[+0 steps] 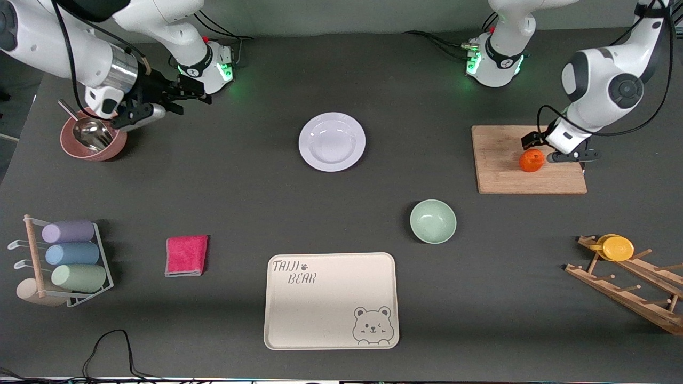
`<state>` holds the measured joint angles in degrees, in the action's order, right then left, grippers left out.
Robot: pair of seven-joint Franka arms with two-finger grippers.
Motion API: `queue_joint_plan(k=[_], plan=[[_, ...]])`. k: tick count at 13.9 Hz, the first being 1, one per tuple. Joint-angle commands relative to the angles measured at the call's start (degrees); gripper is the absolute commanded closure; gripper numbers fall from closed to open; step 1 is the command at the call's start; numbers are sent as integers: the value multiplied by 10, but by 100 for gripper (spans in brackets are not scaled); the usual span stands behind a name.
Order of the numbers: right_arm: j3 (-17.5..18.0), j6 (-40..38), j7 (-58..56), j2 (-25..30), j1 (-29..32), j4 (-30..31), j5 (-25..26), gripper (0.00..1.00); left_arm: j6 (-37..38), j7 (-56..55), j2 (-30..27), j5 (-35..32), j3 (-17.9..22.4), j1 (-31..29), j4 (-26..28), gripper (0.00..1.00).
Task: Place orange and plate with both arms
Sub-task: 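Lower the left gripper onto the orange while the right gripper reaches the plate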
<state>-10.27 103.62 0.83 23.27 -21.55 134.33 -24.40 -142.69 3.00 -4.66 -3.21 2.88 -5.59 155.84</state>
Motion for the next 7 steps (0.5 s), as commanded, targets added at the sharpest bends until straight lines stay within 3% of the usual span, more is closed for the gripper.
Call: queue_joint_plan(k=[1,5,6,7], plan=[[-14,80,-80,18,-3,97,-94,0,-36,11,41,5,-3,-5,0,0],[-16,154,-243,-14,-3,187,-245,0,-39,10,47,6,-4,-4,-1,0],[-19,161,-299,-33,-3,200,-296,0,-40,10,48,6,-4,-4,-1,6],[-27,163,-356,-56,-3,215,-352,0,-46,14,46,5,-4,-3,-1,98]])
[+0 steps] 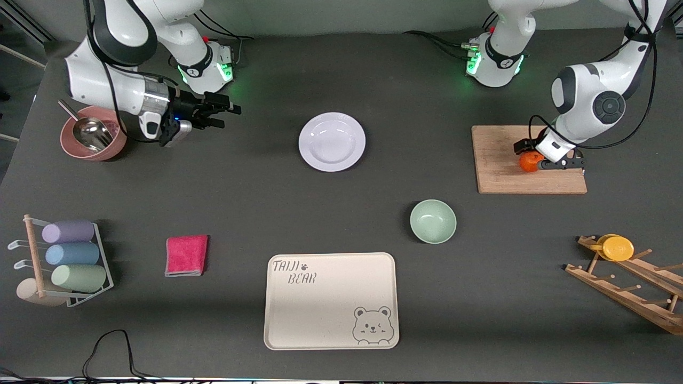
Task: Place orange and plate with both arms
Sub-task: 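Lower the left gripper onto the orange while the right gripper reaches the plate, then close the left gripper on the orange and lift it off the board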
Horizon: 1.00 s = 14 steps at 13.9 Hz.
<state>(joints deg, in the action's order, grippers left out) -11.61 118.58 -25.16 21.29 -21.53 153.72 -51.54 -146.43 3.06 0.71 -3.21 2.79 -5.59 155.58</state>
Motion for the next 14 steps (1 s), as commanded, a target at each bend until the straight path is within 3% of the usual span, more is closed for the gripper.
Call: queue_joint_plan(k=[1,5,10,12,14], plan=[[-16,14,-157,-62,-3,32,-128,0,-10,13,-9,5,-4,0,1,100],[-16,6,-362,-178,-5,52,-287,0,-10,9,-9,6,-7,3,-2,100],[-17,-77,-528,-311,-5,54,-403,0,25,3,-36,6,-9,15,-25,100],[-17,-85,-546,-339,-5,52,-413,0,117,4,-65,6,-9,15,-69,100],[-17,-100,-550,-353,-3,51,-413,0,245,4,-88,6,-9,15,-148,100]])
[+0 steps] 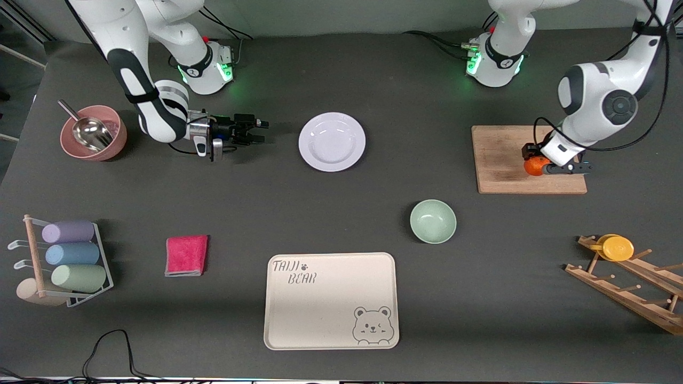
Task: Place orange and plate with both arms
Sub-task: 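Close the left gripper on the orange and lift it off the board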
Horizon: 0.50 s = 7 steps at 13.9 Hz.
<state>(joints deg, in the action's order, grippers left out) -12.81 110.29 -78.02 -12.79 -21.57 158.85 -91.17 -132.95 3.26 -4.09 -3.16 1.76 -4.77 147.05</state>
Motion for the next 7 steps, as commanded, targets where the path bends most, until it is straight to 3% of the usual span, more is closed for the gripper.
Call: queue_joint_plan(k=[1,4,7], plan=[[-5,-24,-21,-21,-1,-1,-16,0,184,2,-40,6,2,7,-120,100],[-5,-31,-30,-45,6,-4,-16,0,322,11,-20,7,3,7,-286,100],[-5,-31,-54,-69,18,-10,-16,0,453,12,38,8,2,11,-453,100]])
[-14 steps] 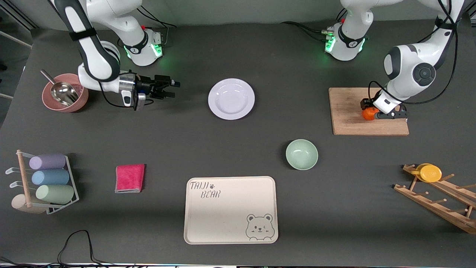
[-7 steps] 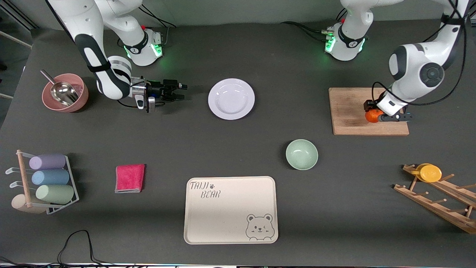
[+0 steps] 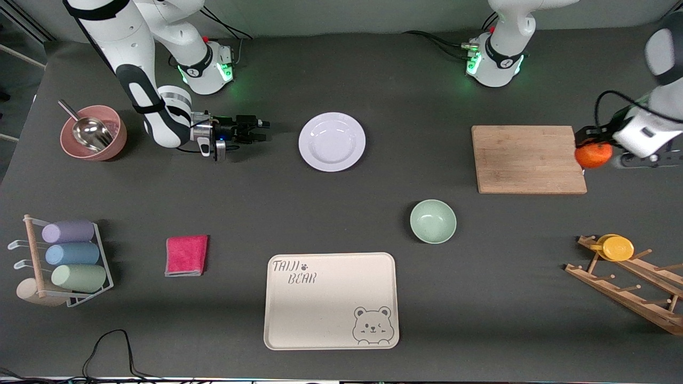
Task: Place orange and plate with both arms
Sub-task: 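Close the left gripper on the orange and lift it off the board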
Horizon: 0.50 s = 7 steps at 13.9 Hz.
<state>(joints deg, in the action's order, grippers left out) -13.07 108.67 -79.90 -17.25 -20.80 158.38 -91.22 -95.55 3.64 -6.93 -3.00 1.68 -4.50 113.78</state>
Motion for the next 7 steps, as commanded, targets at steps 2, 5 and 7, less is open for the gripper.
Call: queue_joint_plan(k=[2,5,7], plan=[[-3,-16,-37,-27,12,-8,-16,1,145,8,102,5,3,9,-205,100],[-3,-16,-36,-27,12,-10,-16,17,182,9,132,6,3,9,-271,100],[-3,-16,-35,-27,12,-10,-16,34,183,17,133,7,3,13,-273,100]])
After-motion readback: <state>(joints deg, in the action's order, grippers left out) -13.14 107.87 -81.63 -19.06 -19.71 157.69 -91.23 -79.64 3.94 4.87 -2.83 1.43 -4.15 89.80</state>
